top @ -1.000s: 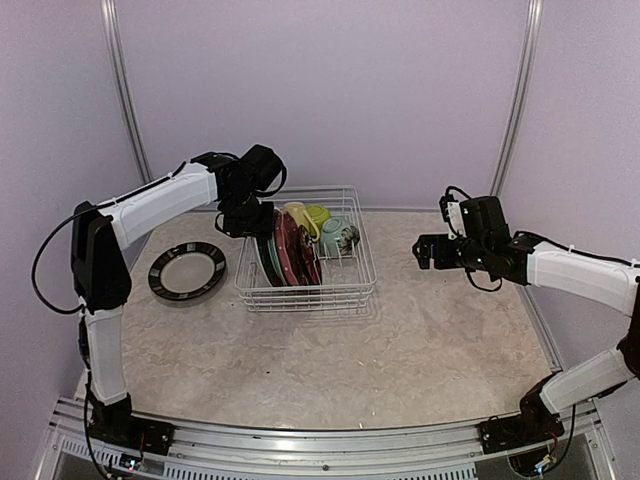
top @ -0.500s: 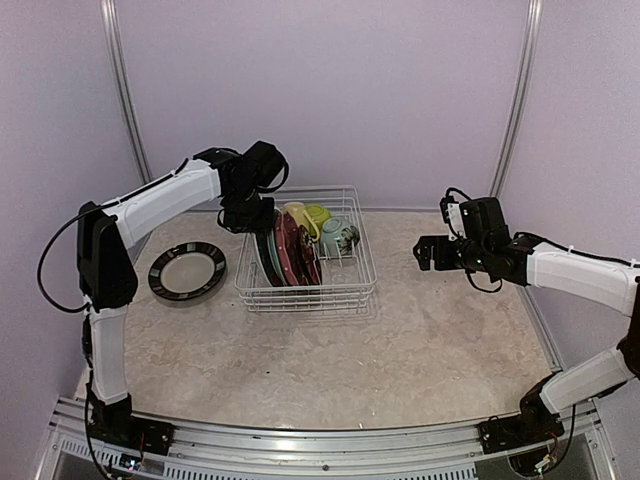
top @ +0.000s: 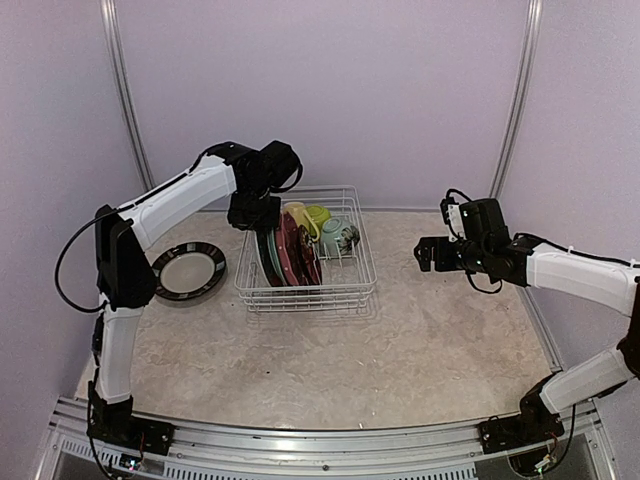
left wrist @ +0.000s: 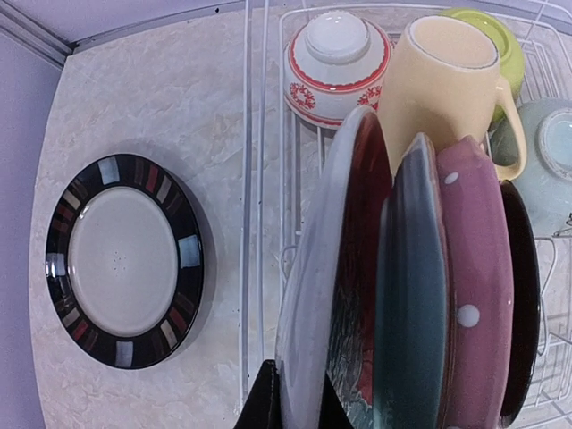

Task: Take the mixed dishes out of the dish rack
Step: Grab the plate from the dish rack.

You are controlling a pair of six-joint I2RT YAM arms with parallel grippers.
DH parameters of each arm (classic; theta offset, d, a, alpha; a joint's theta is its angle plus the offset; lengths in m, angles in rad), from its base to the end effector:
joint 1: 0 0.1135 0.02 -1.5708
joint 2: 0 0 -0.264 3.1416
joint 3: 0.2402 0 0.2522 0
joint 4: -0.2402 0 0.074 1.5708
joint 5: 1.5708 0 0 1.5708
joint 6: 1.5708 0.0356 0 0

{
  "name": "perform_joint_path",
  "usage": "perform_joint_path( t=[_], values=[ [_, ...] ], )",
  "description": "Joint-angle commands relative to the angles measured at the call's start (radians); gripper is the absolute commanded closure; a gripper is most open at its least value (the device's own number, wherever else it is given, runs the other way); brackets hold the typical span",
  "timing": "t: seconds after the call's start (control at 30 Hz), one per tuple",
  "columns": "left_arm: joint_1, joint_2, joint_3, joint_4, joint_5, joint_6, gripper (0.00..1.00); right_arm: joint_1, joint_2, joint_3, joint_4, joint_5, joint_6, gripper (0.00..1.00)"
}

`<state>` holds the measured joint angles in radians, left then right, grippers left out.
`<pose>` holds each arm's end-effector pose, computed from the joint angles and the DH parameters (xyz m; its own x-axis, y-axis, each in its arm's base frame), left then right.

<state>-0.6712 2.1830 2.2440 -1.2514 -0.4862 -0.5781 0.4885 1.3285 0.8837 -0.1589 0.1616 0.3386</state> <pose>0.3641 -0.2679 0.3064 -0.8352 0.0464 -0.5480 -0.0506 0.9857 0.1605 0.2618 0.1327 0.2566 -0.5878 0.0589 -0.8068 -0.1600 0.9692 0.1873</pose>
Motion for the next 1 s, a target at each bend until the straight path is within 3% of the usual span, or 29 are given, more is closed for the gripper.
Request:
perform_joint_path(
  t=[0.0,0.57,0.97],
  values=[
    [-0.029,0.000,0.088,-0.103,-0.106,0.003,1.00,0.008,-0.006,-0.021,0.009,0.008,0.004,0.00],
    [-0.081,-0.015,0.231,-0.256,-0.251,0.021,1.00,0.008,-0.021,-0.034,0.027,0.009,0.000,0.00],
    [-0.096,-0.122,0.217,-0.279,-0.342,0.073,1.00,0.009,-0.003,-0.024,0.029,0.002,0.003,0.00]
  ],
)
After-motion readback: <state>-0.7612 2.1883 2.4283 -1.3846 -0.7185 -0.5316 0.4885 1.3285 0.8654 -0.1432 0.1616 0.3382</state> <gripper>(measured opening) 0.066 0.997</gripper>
